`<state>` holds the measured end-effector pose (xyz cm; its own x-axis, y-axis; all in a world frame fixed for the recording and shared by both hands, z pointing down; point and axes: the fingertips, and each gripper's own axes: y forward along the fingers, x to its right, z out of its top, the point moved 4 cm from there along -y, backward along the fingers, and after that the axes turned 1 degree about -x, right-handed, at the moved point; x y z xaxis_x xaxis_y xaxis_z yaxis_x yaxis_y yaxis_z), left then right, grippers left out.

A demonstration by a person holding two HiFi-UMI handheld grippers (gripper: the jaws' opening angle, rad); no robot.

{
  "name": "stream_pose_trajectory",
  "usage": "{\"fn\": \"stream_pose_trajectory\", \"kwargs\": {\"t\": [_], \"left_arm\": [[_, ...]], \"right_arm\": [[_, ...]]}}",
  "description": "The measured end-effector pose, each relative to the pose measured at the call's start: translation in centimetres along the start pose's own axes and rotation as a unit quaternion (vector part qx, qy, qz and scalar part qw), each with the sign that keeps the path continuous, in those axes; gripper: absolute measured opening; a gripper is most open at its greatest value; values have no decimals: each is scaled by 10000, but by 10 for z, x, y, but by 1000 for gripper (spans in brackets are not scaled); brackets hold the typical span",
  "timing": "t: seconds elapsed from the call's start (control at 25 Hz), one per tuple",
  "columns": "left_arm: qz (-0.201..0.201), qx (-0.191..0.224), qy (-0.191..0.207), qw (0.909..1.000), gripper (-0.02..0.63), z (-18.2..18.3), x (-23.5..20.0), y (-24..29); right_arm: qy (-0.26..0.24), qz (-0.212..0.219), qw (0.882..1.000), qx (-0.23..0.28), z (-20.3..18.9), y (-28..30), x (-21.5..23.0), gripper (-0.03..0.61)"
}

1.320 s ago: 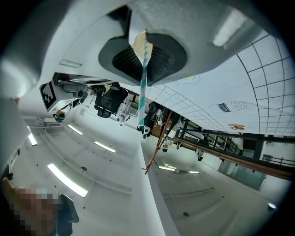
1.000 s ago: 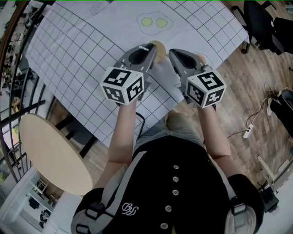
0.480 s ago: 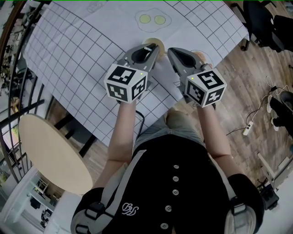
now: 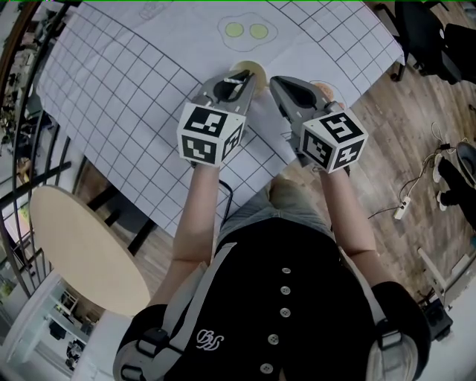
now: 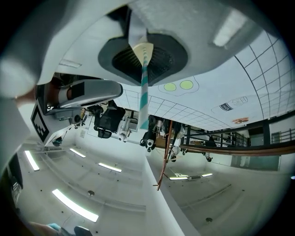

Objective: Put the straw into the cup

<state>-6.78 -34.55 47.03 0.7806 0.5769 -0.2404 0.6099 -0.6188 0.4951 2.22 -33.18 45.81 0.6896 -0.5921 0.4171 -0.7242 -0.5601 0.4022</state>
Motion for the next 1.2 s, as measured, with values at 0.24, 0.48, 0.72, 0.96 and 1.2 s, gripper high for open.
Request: {"fn": "stream_pose_trajectory", "kwargs": {"t": [0.24, 0.48, 0.72, 0.96, 1.2], "left_arm": [[166, 89, 240, 9995, 72, 6, -5, 1], [385, 209, 127, 9990, 131, 7, -17, -2], [641, 258, -50, 9976, 228, 5, -27, -3], [865, 321, -290, 9953, 316, 3, -35, -10], [1118, 471, -476, 9915, 364, 4, -43, -25]], "right_arm": [[107, 87, 9999, -54, -2, 2, 1, 0], [119, 124, 9998, -64, -2, 5, 1, 0], [104, 143, 9998, -85, -4, 7, 1, 0], [120, 174, 9998, -46, -3, 5, -4, 0], [8, 169, 9998, 74, 6, -1, -11, 0]]}}
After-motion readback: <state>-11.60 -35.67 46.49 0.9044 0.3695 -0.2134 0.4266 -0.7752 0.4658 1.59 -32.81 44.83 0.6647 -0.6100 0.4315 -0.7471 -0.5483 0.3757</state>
